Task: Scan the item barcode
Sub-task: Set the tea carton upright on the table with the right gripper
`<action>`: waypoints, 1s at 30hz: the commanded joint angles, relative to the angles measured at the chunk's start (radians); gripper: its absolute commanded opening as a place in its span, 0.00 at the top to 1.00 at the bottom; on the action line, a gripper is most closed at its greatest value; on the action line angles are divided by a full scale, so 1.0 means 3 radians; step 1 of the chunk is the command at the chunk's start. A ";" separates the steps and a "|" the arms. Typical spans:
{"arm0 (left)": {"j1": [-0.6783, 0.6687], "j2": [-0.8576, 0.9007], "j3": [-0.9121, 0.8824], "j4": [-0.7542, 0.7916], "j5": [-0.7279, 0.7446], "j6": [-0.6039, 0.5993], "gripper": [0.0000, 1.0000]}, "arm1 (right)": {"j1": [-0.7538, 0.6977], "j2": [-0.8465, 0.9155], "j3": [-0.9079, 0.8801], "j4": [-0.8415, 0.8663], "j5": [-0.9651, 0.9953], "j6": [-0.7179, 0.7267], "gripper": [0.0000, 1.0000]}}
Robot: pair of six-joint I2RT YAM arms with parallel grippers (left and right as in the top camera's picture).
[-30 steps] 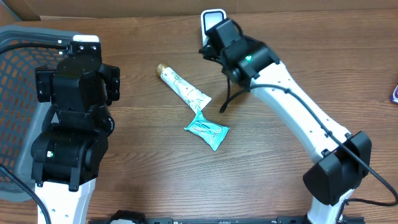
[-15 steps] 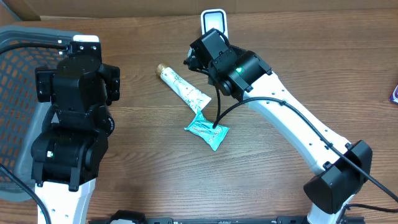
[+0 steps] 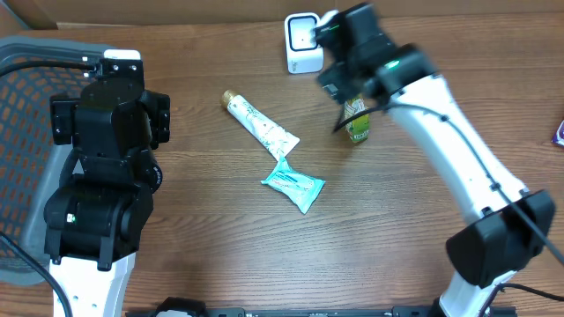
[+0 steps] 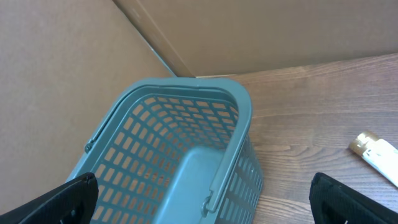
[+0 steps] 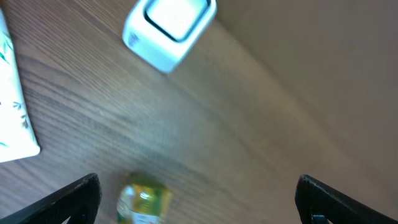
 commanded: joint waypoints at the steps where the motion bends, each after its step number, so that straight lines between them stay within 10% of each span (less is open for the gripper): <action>1: -0.0001 0.0011 0.0003 0.0014 0.0005 0.0027 0.01 | -0.0406 -0.0042 0.0092 0.0028 -0.1128 0.0197 0.00; 30: -0.0001 0.0011 0.0003 0.0014 0.0005 0.0027 0.01 | -0.0221 0.0739 0.0815 -0.0796 -0.0960 0.1335 0.00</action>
